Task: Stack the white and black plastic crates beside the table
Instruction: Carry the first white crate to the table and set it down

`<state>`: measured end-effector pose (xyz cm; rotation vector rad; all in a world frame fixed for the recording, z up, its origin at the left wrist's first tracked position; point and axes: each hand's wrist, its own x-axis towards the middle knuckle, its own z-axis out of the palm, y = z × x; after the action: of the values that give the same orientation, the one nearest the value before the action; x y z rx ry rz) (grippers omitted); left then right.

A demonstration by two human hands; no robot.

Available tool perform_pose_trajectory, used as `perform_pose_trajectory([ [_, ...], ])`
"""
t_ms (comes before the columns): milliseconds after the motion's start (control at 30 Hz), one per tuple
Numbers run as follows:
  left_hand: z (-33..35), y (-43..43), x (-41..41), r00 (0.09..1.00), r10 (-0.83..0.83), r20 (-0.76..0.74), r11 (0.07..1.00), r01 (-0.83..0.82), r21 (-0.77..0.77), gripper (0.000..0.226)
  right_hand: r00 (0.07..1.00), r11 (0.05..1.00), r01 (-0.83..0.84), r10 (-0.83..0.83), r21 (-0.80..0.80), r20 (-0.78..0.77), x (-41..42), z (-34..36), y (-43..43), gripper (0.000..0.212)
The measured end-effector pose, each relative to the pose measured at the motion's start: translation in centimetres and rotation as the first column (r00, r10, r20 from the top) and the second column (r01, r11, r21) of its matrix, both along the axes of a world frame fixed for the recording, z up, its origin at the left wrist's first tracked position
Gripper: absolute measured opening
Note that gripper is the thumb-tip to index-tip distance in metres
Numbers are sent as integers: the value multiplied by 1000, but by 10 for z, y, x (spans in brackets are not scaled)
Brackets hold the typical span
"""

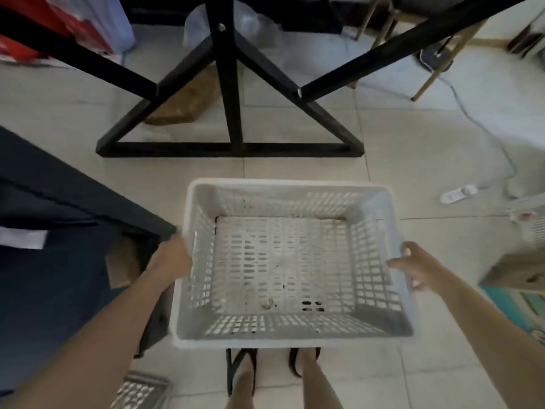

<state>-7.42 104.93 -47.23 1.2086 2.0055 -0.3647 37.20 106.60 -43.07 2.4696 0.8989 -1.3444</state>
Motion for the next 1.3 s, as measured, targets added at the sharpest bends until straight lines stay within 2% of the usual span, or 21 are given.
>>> perform_pose_trajectory([
  [133, -75, 58, 13, 999, -39, -38, 999, 39, -16, 39, 997, 997, 78, -77, 29, -32, 20, -69, 59, 70],
  [300, -143, 107, 29, 996, -17, -85, 999, 15, -31, 32, 1000, 999, -19, 20, 49, -20, 38, -138, 112, 80],
  [400, -179, 128, 41, 993, -24, -117, 999, 19, -46, 33, 996, 994, -84, 82, 68, 21, 46, -171, 142, 78],
  [600, -206, 146, 66, 987, -9, -160, 998, -1, -60, 42, 987, 986, -144, 137, 85, 85, 52, -208, 167, 72],
  [767, -205, 152, 69, 981, 12, -193, 992, -35, -119, 43, 986, 983, -154, 147, 94, 83, 48, -214, 174, 79],
  [900, -186, 157, 79, 982, -63, -178, 977, 25, -210, 43, 959, 961, -275, 275, -5, 71, 41, -203, 177, 78],
  [967, -169, 161, 88, 973, -144, -182, 970, 102, -221, 37, 921, 924, -381, 382, -32, 72, 35, -189, 178, 69],
  [1067, -137, 167, 103, 971, -196, -140, 965, 165, -205, 45, 843, 848, -529, 530, -43, 86, 21, -158, 182, 45],
  [1233, -73, 158, 113, 964, -252, -84, 950, 230, -210, 41, 754, 759, -651, 648, -3, 108, -8, -100, 180, 29],
  [1300, -41, 148, 112, 955, -290, -60, 939, 272, -210, 42, 738, 741, -671, 663, 32, 126, -22, -71, 173, 16],
])
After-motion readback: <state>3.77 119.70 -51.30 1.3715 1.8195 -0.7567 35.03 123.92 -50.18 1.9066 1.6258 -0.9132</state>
